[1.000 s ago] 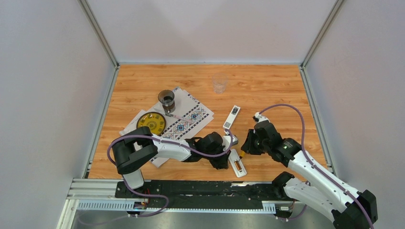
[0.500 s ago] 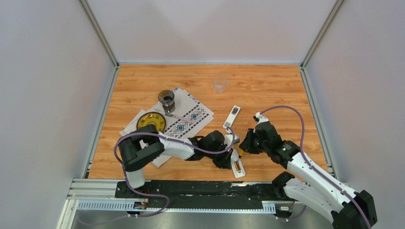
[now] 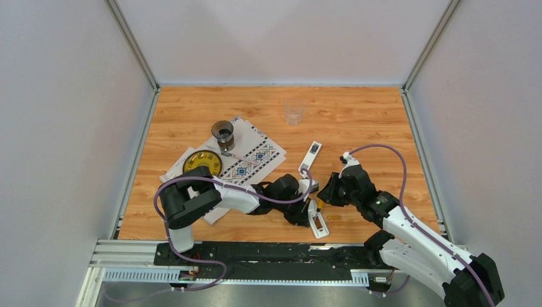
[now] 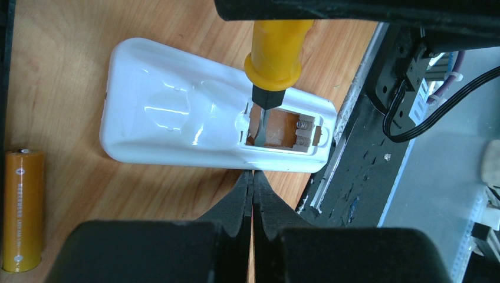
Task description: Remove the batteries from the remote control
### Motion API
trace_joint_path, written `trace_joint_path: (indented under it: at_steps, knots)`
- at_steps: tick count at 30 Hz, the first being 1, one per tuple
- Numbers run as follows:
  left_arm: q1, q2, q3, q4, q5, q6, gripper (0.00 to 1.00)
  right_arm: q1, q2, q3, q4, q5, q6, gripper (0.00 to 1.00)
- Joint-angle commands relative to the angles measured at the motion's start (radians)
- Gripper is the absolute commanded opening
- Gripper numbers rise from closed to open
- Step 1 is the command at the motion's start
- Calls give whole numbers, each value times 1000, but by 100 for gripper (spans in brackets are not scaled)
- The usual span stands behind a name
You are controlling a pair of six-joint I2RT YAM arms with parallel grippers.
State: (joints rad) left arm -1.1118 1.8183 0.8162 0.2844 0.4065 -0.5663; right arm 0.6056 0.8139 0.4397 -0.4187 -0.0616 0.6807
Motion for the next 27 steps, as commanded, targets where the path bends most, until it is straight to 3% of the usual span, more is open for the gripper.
trace_joint_path:
  at_steps: [1,7,13,19,20,21,27]
  knots:
    - [18,19,-23,58,-90,-10,1,28,10,4,-54,-173,89,0]
    - [23,-7,-29,53,-95,-1,3,28,13,70,-98,-119,34,0]
    - [35,-108,-54,35,-113,17,16,28,19,152,-112,-113,-10,0]
    - [61,-281,-103,-5,-170,61,44,26,4,218,-138,-60,-52,0]
    - [69,-306,-117,-16,-182,69,55,28,1,228,-140,-40,-59,0]
    - [72,-353,-123,-30,-214,80,60,28,-2,235,-146,-27,-66,0]
    - [89,-474,-108,-250,-403,247,89,26,-30,284,-161,60,-113,0]
